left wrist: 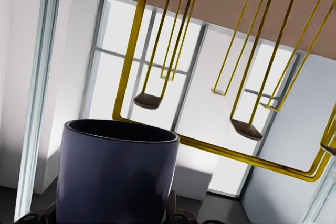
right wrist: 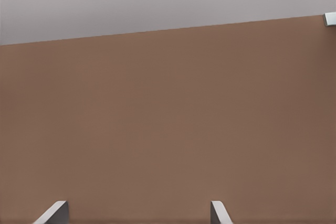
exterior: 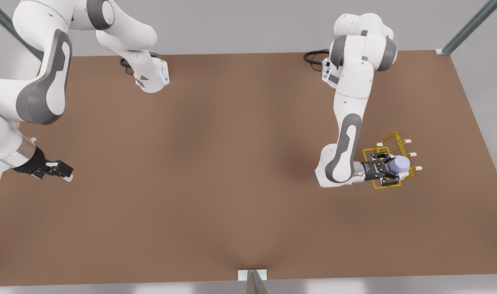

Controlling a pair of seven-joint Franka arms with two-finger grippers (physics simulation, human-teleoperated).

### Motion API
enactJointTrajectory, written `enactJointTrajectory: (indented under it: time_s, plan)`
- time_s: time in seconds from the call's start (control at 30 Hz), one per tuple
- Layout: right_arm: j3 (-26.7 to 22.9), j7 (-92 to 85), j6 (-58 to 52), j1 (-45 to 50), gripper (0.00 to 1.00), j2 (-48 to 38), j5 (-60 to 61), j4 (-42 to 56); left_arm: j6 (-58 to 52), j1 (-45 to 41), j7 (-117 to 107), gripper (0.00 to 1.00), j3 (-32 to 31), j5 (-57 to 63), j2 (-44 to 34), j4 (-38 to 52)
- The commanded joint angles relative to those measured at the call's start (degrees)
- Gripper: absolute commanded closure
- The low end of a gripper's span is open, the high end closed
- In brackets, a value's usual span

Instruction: Place the cup on the cup holder

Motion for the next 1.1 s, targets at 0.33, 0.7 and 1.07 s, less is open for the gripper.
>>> enactJointTrajectory:
  time_s: [0.33,0.7,1.07]
  plan:
    - [-0.01,-0.04,-0.02,0.14,0.00,-0.04,0.04,0.04,-1.59,0.00,-6.45,0.00,0.12,-0.72,-1.37,-0.66]
    - [0.08,-0.04,0.51,0.49,0.00,0.05,0.04,-0.14,26.27,6.32,-39.67,0.00,-0.31,-73.14,-19.65,27.03]
    - [0.08,-0.04,0.42,0.58,0.00,0.40,0.04,-0.05,18.27,30.06,-61.20,0.00,-27.21,-66.37,-29.94,24.83]
